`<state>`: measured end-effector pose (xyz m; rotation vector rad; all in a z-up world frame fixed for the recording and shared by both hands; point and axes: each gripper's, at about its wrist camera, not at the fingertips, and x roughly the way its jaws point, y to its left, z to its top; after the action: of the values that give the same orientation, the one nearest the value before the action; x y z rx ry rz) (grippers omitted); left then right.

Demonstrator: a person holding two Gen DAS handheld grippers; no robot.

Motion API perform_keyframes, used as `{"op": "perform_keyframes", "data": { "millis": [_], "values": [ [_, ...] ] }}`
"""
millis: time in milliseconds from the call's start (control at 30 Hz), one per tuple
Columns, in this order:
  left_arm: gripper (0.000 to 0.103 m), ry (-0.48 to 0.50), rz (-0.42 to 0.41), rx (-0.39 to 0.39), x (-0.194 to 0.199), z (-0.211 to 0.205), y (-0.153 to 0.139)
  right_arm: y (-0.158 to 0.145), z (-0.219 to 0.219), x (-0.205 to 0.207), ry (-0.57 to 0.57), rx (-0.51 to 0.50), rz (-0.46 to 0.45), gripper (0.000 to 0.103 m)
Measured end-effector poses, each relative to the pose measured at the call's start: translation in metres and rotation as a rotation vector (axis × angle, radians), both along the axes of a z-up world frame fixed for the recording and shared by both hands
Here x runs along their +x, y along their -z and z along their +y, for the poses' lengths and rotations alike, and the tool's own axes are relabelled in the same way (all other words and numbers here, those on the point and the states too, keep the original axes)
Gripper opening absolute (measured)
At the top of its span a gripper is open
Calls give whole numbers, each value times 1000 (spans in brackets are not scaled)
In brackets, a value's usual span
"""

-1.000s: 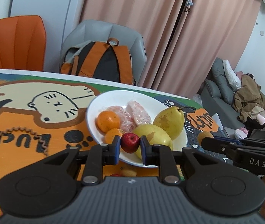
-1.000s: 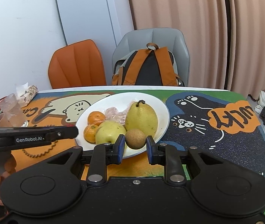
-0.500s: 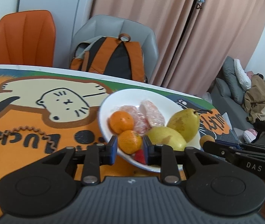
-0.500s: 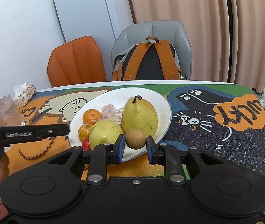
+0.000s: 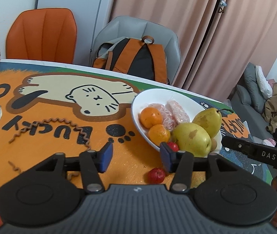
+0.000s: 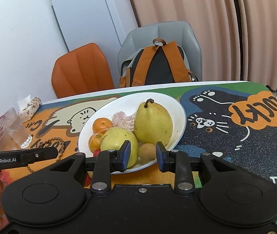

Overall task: Organize fruits
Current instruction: 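Withdraw both open tools from the plate toward the remaining small fruits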

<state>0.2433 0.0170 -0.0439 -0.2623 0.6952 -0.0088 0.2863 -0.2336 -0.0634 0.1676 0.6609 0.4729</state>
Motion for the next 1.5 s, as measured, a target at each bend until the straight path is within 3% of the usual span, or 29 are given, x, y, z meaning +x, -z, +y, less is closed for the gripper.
{"op": "perform_keyframes", "data": {
  "millis": [300,567,700,867,1000,1500],
  "values": [
    [57,-2,6,2,-16,0,2,0,0,-21,-21,-4,8,36],
    [59,-7,19,3,-32,0,7,3,3,-38,-32,-3,12,56],
    [70,-14,24,7,-41,-1,10,6,5,-47,-42,2,20,65],
    [81,-38,49,22,-48,0,14,6,4,-55,-36,30,23,98],
    [88,-38,60,10,-50,3,18,7,2,-58,-32,45,26,102],
    [89,3,25,6,-52,-5,28,20,1,-63,-13,32,74,103]
  ]
}}
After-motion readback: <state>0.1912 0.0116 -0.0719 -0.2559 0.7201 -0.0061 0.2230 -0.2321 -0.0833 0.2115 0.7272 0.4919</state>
